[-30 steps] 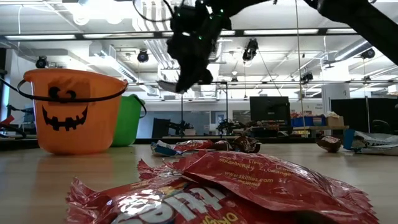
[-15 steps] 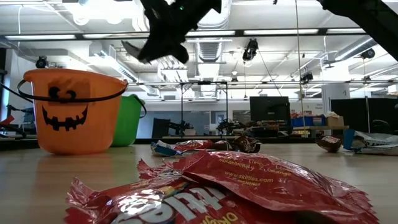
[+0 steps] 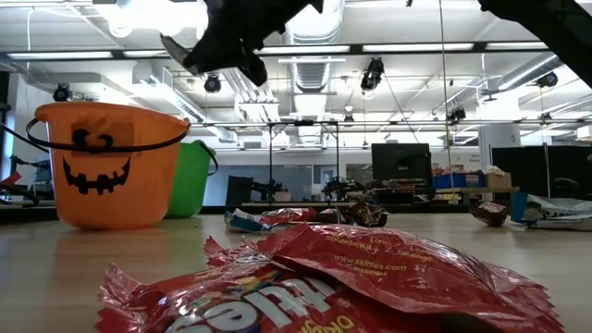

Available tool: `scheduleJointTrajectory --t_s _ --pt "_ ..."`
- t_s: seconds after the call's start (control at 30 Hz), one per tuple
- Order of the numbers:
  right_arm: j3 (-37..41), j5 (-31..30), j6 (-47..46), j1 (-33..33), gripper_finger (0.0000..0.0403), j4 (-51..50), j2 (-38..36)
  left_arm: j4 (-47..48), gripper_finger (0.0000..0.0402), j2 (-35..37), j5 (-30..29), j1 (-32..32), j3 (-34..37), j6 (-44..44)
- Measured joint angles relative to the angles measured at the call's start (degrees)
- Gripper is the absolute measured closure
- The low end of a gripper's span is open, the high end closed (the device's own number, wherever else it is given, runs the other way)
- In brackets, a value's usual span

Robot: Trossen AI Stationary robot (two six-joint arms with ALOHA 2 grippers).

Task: Organize candy in baskets
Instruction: Put the white chocolate into the orange bucket

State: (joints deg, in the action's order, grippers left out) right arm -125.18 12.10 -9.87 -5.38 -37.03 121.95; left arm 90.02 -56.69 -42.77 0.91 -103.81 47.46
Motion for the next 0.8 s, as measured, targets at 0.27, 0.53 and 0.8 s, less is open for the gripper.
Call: scheduleJointTrajectory --t_s 0.27,0.53,0.8 --pt "0.1 0.6 -2.2 2.3 0.0379 5.6 2.7 -0.2 0.0299 -0.2 0.0 0.0 0.0 1.1" --pt "0.1 0.3 -6.8 1.9 0.0378 12.9 5.7 -0.4 0.0300 -0.5 1.5 0.0 0.0 -0.1" --pt "0.1 0.3 -8.4 2.0 0.0366 14.0 7.4 -0.4 0.0299 -0.2 1.8 0.0 0.0 -1.9"
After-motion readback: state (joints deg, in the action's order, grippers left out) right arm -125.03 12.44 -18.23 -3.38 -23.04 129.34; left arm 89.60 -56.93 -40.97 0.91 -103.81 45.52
